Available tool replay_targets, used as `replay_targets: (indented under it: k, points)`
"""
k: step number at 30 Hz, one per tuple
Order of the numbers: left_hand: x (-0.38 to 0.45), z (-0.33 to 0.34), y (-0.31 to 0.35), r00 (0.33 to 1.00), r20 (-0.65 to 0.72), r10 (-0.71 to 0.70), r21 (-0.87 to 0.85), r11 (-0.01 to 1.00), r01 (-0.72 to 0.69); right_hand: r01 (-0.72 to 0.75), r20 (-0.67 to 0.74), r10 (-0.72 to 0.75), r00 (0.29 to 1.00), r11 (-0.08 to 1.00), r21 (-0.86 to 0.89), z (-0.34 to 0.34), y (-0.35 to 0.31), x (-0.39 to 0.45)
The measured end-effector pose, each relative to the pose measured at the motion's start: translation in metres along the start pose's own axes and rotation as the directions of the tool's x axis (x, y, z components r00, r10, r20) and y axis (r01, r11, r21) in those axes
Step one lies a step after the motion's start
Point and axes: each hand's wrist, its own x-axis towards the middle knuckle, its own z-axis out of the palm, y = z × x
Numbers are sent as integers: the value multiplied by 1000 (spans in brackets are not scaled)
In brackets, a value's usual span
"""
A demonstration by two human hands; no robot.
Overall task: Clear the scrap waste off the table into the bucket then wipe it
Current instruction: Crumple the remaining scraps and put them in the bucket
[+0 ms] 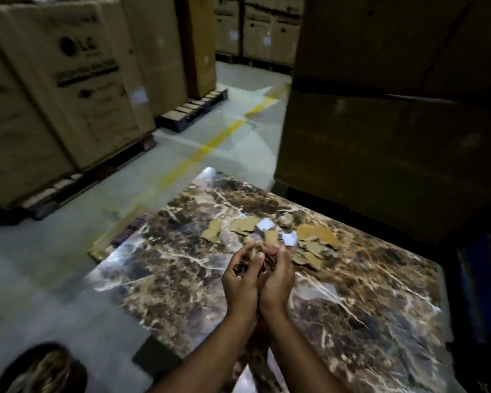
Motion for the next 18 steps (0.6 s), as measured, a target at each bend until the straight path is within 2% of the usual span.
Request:
replay_targets:
  k: [5, 8, 14, 18]
  points:
    - [16, -74, 47, 967, -223, 119, -4, 992, -123, 19, 252, -23, 967, 1000, 20, 74, -8, -56]
    - [21, -128, 81, 927, -330, 177, -29, 980, -197, 76, 385, -89, 919, 996, 49, 122, -4, -99]
    - [39, -268, 142, 799, -553, 236, -72, 942, -328, 63, 635, -56, 771, 998, 12, 243, 29, -194]
    - [53, -398, 162, 720, -668, 188, -97, 937, -335, 20, 752, 14, 659, 999, -36, 330, 67, -284]
